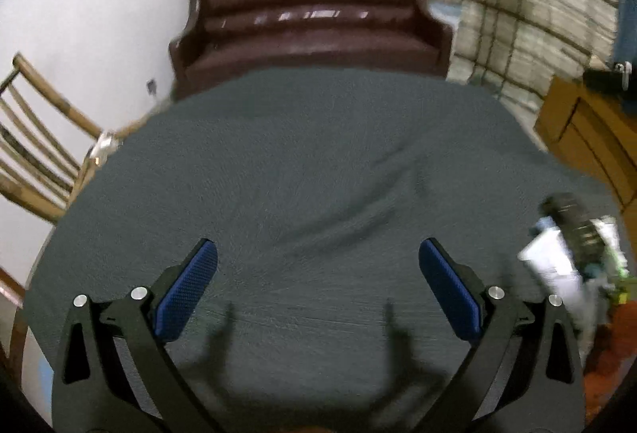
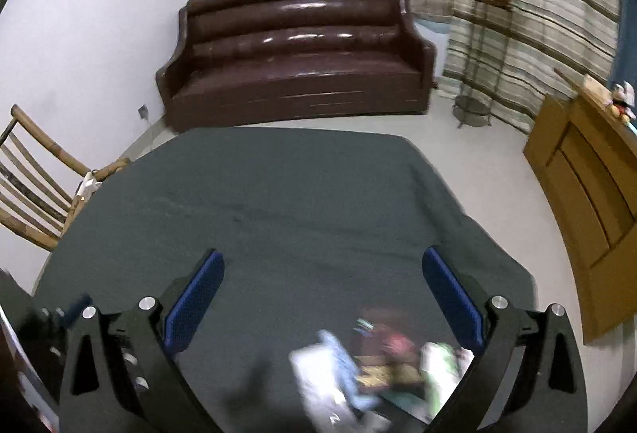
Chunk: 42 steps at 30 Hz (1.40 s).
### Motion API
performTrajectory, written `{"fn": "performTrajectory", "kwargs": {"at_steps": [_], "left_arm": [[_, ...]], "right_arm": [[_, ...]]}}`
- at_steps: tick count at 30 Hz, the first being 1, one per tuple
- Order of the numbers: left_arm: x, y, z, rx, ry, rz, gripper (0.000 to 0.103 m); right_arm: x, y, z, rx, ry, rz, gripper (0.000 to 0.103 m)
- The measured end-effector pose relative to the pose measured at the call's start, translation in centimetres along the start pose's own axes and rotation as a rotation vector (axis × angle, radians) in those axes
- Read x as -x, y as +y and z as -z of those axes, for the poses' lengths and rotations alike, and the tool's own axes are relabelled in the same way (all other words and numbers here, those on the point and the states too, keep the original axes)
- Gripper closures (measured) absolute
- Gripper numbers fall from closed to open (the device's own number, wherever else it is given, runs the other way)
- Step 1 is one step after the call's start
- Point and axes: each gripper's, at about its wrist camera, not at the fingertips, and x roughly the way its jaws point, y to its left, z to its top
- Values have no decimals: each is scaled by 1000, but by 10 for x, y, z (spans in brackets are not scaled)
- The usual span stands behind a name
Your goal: Collect trash
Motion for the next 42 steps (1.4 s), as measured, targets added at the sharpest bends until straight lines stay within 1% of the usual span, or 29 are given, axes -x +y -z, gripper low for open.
{"fn": "performTrajectory", "kwargs": {"at_steps": [2, 3, 4, 5, 8, 11, 13, 17, 19, 20, 22, 25, 26, 28, 32, 40, 42], "left_arm": [[22, -16, 0, -9, -32, 50, 4], [29, -22, 1, -11, -40, 67, 4], [39, -31, 3, -13, -52, 86, 4], [47, -40, 5, -16, -64, 100, 4], [71, -72, 16, -48, -108, 142, 5], [88, -97, 29, -73, -137, 167, 5], [98, -113, 40, -75, -152, 176, 5], [108, -140, 59, -86, -155, 185, 5], [113, -152, 68, -94, -162, 184, 5], [113, -158, 70, -97, -158, 189, 5], [113, -167, 76, -106, -139, 194, 5], [111, -179, 83, -117, -117, 185, 5], [111, -179, 88, -121, -111, 192, 5], [112, -183, 93, -123, -103, 191, 5], [111, -184, 94, -118, -100, 184, 5], [116, -190, 96, -137, -133, 161, 5], [116, -192, 97, -140, -130, 167, 5]], "right_arm": [[30, -21, 18, -25, -104, 61, 6], [47, -34, 31, -34, -173, 99, 6], [59, -44, 43, -42, -206, 129, 6], [69, -57, 59, -53, -212, 156, 6], [88, -83, 95, -82, -223, 197, 6], [105, -98, 123, -90, -239, 248, 6], [108, -100, 131, -86, -247, 278, 6], [117, -109, 145, -87, -255, 309, 6], [121, -115, 152, -97, -244, 309, 6], [119, -123, 148, -104, -238, 305, 6], [119, -129, 149, -116, -227, 291, 6], [118, -133, 160, -110, -214, 293, 6], [117, -135, 162, -109, -208, 291, 6], [121, -137, 178, -115, -206, 286, 6], [121, -139, 181, -130, -210, 276, 6], [120, -136, 185, -114, -218, 268, 6], [121, -136, 185, -107, -224, 270, 6]]}}
